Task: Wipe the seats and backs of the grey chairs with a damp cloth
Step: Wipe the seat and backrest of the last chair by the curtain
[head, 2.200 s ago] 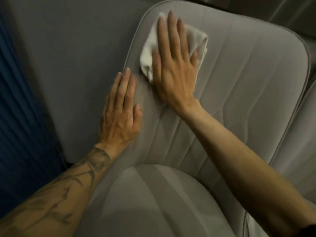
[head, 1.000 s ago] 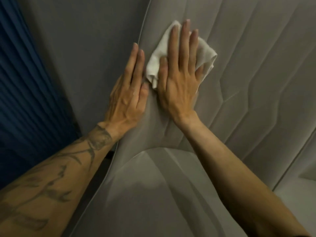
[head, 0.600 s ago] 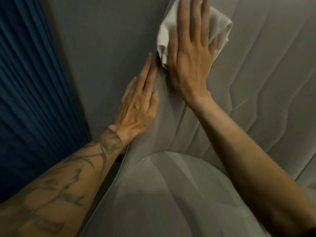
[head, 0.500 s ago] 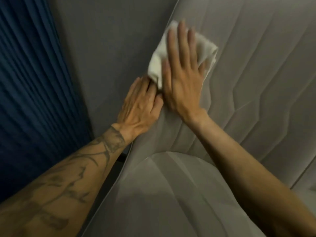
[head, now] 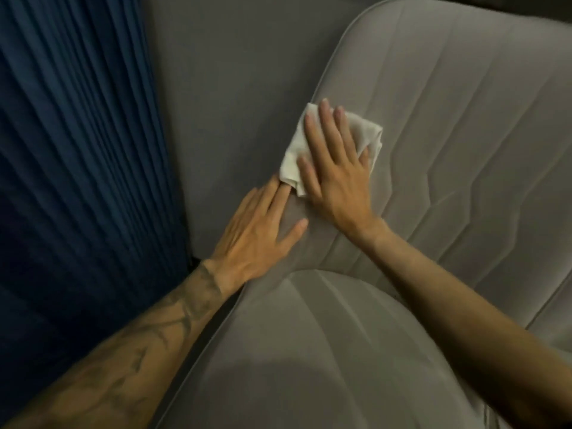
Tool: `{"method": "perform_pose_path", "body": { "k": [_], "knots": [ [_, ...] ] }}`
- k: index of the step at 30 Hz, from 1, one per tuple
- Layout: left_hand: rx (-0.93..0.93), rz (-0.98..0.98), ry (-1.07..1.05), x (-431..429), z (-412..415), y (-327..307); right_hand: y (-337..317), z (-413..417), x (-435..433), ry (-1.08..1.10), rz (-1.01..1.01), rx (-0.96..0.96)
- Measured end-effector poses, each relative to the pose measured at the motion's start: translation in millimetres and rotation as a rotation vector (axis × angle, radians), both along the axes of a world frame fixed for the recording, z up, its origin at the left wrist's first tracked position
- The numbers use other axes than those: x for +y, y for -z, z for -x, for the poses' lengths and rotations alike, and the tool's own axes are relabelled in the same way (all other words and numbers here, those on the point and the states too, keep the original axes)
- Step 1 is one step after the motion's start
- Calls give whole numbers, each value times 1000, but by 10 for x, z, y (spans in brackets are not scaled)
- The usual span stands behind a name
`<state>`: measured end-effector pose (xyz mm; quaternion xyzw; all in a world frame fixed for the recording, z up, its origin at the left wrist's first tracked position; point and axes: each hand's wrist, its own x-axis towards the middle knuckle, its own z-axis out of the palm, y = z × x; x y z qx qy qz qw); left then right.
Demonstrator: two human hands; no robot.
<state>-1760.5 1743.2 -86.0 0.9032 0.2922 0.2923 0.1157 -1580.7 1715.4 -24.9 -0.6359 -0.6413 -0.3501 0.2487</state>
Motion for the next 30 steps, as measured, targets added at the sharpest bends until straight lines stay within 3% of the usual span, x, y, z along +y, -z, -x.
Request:
{"method": "perform_pose_path", "body": {
  "k": [3, 5, 8, 16, 20, 26, 30],
  "knots": [
    [136, 149, 15, -301, 424, 437, -359, -249, 83, 29, 7, -173],
    [203, 238, -19, -530, 669, 746, -601, -314, 198, 55, -56, -143],
    [207, 384, -90, -814, 944, 1088, -381, -39, 227, 58, -80, 4],
    [169, 521, -186, -1174, 1294, 1261, 986, 513, -340, -218, 214, 106],
    [214, 551, -176, -1238, 1354, 1232, 1503, 795, -789, -334, 569, 259],
    [244, 592, -196, -1373, 1397, 1115, 1438, 948, -1058, -467, 892, 322],
    [220, 604, -201, -1508, 1534, 1114, 1364, 1001, -1073, -313, 835, 378]
  ]
}}
